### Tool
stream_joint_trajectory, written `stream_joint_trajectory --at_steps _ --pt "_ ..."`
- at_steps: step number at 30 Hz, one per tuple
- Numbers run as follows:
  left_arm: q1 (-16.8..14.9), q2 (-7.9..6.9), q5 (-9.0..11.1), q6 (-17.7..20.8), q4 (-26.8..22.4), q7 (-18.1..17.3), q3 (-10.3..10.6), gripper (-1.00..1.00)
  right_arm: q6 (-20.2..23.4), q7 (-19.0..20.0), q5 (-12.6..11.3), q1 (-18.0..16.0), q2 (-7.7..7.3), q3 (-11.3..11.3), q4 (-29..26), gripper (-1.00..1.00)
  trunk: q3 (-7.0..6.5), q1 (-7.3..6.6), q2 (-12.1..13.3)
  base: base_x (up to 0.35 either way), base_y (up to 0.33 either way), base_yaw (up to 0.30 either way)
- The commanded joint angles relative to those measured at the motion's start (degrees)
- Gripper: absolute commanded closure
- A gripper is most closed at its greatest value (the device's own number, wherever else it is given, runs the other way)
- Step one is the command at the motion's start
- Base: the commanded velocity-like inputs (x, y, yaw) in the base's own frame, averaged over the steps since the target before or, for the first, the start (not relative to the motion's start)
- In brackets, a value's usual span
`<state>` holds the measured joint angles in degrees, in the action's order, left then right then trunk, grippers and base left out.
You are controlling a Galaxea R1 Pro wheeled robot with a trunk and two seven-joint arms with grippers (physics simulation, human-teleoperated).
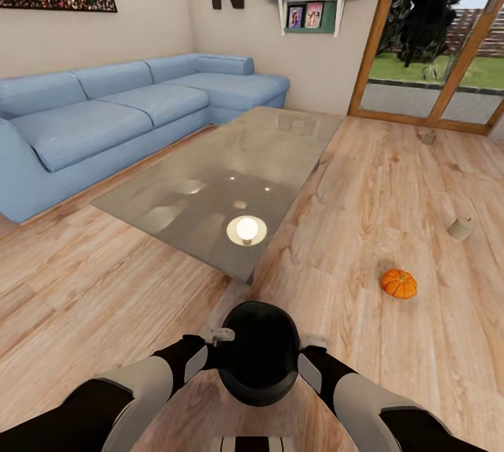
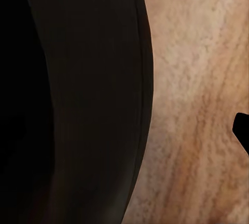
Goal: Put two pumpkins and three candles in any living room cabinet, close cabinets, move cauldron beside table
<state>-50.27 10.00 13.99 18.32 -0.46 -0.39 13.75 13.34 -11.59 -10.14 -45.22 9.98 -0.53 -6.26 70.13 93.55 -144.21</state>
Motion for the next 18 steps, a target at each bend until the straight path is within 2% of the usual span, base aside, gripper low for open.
stream_joint_trajectory --at_steps 1,4,8,15,18 --pt "0.0 0.0 0.08 0.23 0.02 0.11 1.65 -1.0 0.28 -0.28 -0.05 0.05 0.02 0.36 4.86 -1.0 -0.17 -0.02 0.01 0.0 0.0 0.0" --pt "0.0 0.0 0.08 0.23 0.02 0.12 1.66 -1.0 0.28 -0.29 -0.05 0.05 0.02 0.36 4.86 -1.0 -0.83 -0.1 0.05 0.0 0.0 0.0" --pt "0.0 0.0 0.08 0.23 0.02 0.12 1.67 -1.0 0.28 -0.28 -0.05 0.05 0.02 0.36 4.86 -1.0 -0.83 -0.1 0.05 0.0 0.0 0.0" --pt "0.0 0.0 0.08 0.23 0.02 0.13 1.67 -1.0 0.28 -0.27 -0.05 0.05 0.02 0.42 4.86 -1.0 -2.38 -0.28 0.14 0.0 0.0 0.0" --pt "0.0 0.0 0.08 0.23 0.02 0.1 1.65 -1.0 0.31 -0.27 -0.05 0.05 0.02 0.43 4.86 -1.0 -2.38 -0.28 0.14 0.0 0.0 0.0"
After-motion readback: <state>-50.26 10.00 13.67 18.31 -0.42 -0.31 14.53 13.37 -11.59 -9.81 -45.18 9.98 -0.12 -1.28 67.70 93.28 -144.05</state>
